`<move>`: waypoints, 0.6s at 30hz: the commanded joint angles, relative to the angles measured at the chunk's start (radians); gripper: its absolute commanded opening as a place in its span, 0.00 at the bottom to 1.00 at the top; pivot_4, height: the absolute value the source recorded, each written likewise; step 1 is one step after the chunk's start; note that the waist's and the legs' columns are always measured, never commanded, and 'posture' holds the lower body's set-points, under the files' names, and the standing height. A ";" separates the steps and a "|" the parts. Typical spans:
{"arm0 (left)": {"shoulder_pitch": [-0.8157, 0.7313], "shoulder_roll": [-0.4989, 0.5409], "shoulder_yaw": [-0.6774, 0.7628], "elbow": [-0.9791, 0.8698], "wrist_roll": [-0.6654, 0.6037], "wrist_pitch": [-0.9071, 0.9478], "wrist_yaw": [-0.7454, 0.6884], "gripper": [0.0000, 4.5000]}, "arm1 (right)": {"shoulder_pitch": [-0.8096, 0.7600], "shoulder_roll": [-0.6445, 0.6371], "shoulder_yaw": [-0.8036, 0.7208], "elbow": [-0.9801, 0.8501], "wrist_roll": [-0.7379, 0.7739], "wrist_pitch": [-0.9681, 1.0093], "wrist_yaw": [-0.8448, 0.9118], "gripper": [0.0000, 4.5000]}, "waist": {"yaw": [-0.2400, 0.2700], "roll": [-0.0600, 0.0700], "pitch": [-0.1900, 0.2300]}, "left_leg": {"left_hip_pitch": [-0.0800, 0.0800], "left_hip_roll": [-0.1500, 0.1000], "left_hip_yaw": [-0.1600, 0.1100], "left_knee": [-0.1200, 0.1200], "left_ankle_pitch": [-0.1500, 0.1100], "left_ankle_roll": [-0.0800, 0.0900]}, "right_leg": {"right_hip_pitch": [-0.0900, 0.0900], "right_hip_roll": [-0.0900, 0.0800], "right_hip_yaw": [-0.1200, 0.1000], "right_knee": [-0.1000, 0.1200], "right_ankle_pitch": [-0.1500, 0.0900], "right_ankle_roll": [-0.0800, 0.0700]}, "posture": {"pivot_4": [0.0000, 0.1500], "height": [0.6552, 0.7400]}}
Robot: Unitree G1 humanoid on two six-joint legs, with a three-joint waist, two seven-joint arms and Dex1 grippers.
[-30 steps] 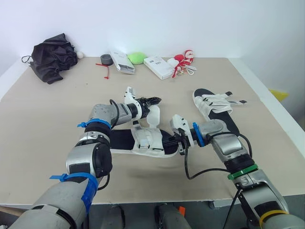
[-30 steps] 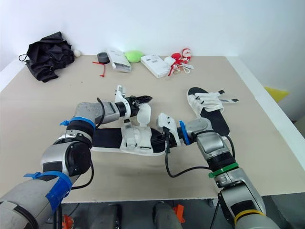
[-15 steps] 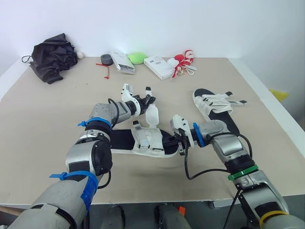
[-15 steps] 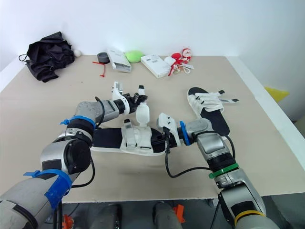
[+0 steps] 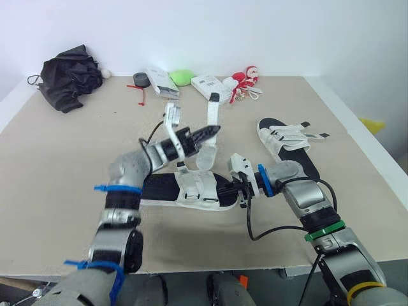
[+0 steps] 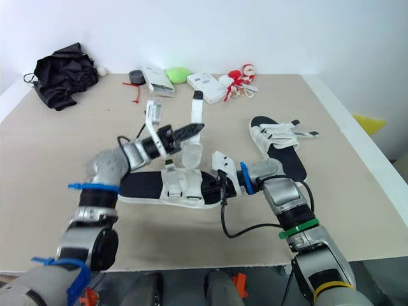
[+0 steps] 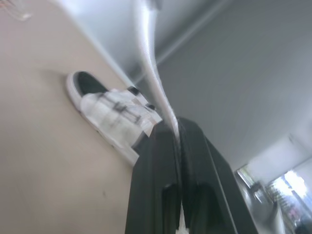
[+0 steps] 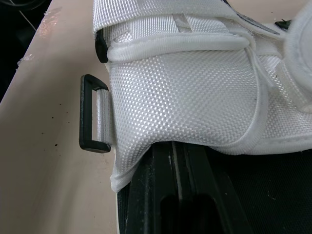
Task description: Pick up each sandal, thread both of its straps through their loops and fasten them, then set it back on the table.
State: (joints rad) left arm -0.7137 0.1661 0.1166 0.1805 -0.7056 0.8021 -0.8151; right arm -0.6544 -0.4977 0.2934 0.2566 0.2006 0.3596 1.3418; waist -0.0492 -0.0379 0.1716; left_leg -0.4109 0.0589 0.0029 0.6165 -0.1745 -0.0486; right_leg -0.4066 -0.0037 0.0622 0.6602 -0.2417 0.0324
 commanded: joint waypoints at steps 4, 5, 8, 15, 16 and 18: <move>0.141 0.097 -0.142 -0.209 0.160 -0.420 -0.266 0.02 | 0.026 -0.022 0.021 0.025 -0.025 0.019 0.000 0.00 | 0.006 0.000 0.000 | 0.000 -0.001 0.001 0.003 0.001 0.001 | 0.001 0.000 0.002 0.000 0.000 -0.001 | 1.00 1.00; 0.158 0.103 -0.158 -0.208 0.211 -0.548 -0.298 0.02 | 0.025 -0.020 0.024 0.026 -0.026 0.020 0.002 0.00 | 0.006 0.000 0.000 | 0.000 -0.001 0.001 0.003 0.001 0.001 | 0.001 -0.001 0.002 0.000 -0.001 -0.002 | 1.00 1.00; 0.179 0.114 -0.215 -0.173 0.331 -0.831 -0.369 0.02 | 0.023 -0.017 0.028 0.029 -0.027 0.018 0.006 0.00 | 0.006 0.000 0.000 | 0.000 -0.002 0.002 0.003 0.001 0.002 | 0.001 -0.001 0.004 0.000 -0.002 -0.003 | 1.00 1.00; 0.162 0.138 -0.294 0.047 0.498 -1.435 -0.481 0.08 | 0.020 -0.019 0.029 0.032 -0.028 0.017 0.010 0.00 | 0.007 0.000 0.000 | 0.000 -0.002 0.002 0.003 0.000 0.005 | 0.001 0.000 0.004 0.000 -0.001 -0.001 | 1.00 1.00; 0.154 0.143 -0.298 0.081 0.494 -1.483 -0.499 0.14 | 0.021 -0.021 0.029 0.031 -0.028 0.017 0.010 0.00 | 0.007 0.000 0.000 | -0.001 -0.001 0.002 0.003 0.000 0.005 | 0.001 0.000 0.004 0.000 -0.001 -0.001 | 1.00 1.00; 0.139 0.150 -0.301 0.122 0.496 -1.551 -0.511 0.26 | 0.023 -0.024 0.029 0.026 -0.027 0.019 0.009 0.00 | 0.007 0.000 0.000 | 0.000 -0.001 0.002 0.003 0.000 0.005 | 0.001 0.000 0.004 0.000 -0.001 -0.001 | 1.00 1.00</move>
State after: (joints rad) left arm -0.5344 0.3007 -0.1823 0.2415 -0.2145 -0.5926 -1.2971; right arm -0.6533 -0.5071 0.2952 0.2612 0.2004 0.3623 1.3498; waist -0.0426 -0.0380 0.1713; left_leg -0.4113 0.0575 0.0050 0.6194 -0.1750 -0.0439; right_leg -0.4058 -0.0039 0.0664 0.6602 -0.2431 0.0317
